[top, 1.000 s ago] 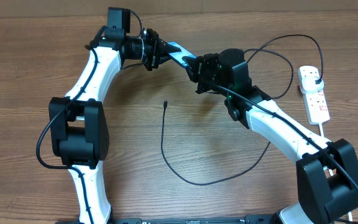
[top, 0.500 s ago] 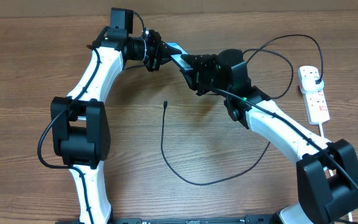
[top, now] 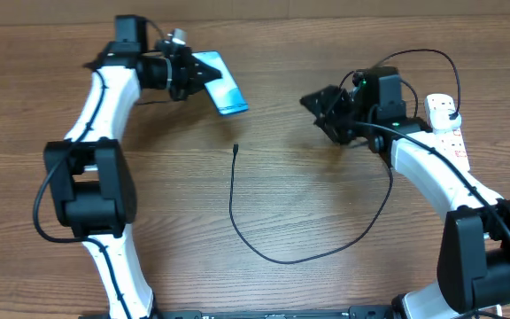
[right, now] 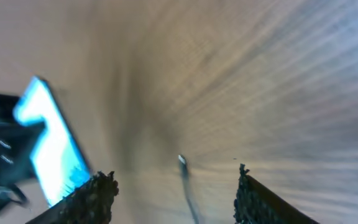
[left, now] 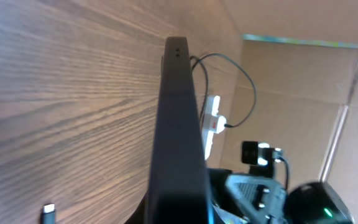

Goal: Plug charger to phone and switch on socket
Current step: 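Release the phone from the right gripper and move it to the cable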

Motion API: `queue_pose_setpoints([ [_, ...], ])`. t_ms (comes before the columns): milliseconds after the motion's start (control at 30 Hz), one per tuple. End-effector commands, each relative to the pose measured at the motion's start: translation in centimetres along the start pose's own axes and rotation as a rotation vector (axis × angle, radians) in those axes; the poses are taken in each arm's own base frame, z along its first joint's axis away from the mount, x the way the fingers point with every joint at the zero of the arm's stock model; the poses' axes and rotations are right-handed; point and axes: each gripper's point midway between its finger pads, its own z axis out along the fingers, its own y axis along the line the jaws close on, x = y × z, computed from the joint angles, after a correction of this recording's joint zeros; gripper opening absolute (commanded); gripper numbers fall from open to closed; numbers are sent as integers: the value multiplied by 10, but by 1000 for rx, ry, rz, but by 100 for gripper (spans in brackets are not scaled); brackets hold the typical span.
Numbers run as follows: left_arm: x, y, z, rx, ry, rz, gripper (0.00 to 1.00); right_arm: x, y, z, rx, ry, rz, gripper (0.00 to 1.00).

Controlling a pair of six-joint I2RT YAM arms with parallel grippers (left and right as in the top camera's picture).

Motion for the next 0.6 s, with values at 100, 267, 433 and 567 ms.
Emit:
queue_pose_setpoints([
  [100, 2, -41, -47, 219, 26, 127, 4, 29, 22, -3, -42, 90, -224, 58],
  [267, -1, -60, -99, 319, -8, 113, 4, 51, 45, -1, 4, 128, -330, 56],
  [433, 1, -74, -132, 397, -17, 119, 4, 62, 72, 0, -20, 132, -391, 48],
  [567, -5, -68, -151, 413, -42, 85, 4, 74, 80, 11, -7, 167, -414, 46],
])
